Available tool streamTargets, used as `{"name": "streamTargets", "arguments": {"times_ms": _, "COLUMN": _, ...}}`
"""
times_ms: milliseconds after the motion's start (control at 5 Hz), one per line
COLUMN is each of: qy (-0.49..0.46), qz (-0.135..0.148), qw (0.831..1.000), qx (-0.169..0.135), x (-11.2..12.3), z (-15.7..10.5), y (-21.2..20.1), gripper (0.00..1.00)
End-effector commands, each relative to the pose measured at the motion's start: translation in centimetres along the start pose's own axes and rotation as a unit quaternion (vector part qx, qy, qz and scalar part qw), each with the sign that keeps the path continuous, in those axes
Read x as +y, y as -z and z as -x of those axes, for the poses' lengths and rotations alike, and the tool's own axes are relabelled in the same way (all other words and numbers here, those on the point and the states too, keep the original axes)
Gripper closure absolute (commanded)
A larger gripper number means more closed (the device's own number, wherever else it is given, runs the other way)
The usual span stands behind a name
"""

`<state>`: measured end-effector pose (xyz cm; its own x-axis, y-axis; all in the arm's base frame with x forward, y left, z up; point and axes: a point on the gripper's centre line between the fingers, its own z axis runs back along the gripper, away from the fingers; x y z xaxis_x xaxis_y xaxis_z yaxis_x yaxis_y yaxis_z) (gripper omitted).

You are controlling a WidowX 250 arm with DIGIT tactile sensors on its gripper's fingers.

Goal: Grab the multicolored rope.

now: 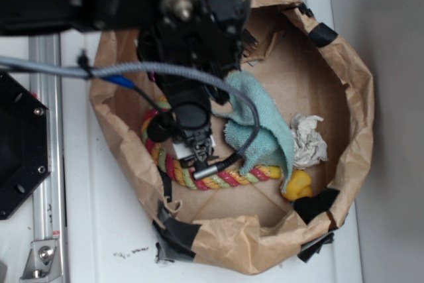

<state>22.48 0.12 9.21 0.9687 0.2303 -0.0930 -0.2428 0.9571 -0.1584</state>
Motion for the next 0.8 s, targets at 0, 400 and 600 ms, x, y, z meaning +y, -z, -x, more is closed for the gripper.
{"name": "streamTargets", "arguments": {"times_ms": 0, "qy": 0.008, "qz": 0.003, "qw": 1.000, "qx": -0.020, "x": -0.3, "z": -0.3, "y": -0.6, "gripper": 0.00}}
{"name": "streamTargets", "arguments": {"times_ms": 400, "qy": 0.060, "qz": 0.006, "qw": 0.997, "qx": -0.039, "x": -3.0, "z": -1.0, "y": 3.2, "gripper": 0.00}}
{"name": "streamTargets", "arguments": {"times_ms": 600, "qy": 0.108, "qz": -0.008, "qw": 0.994, "qx": -0.024, "x": -5.8, "z": -1.5, "y": 6.1, "gripper": 0.00}}
